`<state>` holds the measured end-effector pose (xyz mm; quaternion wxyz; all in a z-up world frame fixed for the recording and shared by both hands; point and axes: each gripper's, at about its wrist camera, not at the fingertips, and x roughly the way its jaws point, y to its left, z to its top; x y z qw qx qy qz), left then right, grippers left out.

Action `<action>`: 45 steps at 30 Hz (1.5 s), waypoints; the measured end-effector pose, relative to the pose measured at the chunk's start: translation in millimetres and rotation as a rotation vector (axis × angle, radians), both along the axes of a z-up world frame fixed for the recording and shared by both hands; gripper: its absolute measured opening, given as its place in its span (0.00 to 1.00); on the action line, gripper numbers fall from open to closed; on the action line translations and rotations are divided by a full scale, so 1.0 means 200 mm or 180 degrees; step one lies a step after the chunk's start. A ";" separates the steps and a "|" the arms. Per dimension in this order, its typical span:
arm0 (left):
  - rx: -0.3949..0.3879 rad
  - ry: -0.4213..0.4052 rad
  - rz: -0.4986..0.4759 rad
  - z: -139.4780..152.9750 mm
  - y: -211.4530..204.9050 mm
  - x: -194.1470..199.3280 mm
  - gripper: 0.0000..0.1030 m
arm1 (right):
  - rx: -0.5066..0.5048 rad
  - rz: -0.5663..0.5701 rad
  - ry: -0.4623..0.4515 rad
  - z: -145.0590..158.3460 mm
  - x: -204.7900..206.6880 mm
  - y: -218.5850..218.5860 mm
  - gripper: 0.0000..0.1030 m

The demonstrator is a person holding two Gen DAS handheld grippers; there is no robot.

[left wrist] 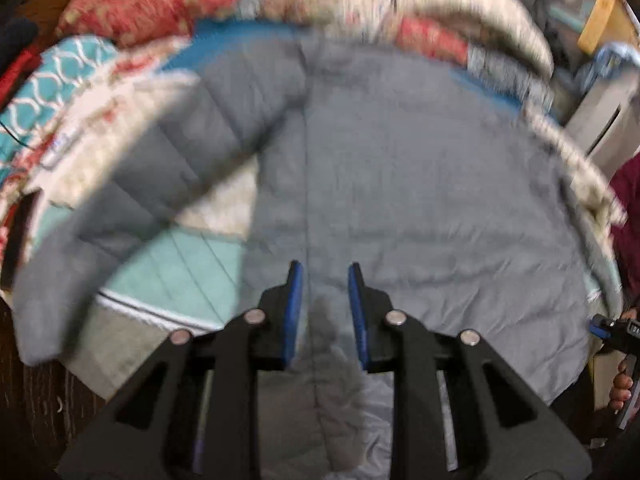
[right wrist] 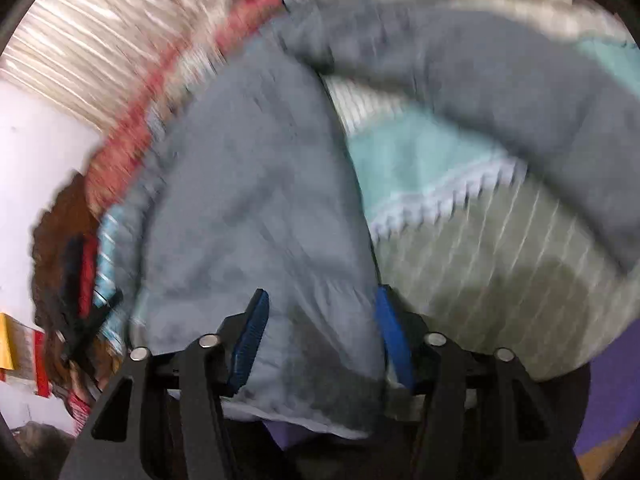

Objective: Fold large clothes

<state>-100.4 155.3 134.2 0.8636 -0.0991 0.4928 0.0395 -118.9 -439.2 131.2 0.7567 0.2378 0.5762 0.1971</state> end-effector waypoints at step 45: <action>0.0261 0.0350 -0.0499 -0.25 -0.60 0.33 0.49 | 0.0318 -0.1795 -0.0570 0.02 0.02 -1.04 0.15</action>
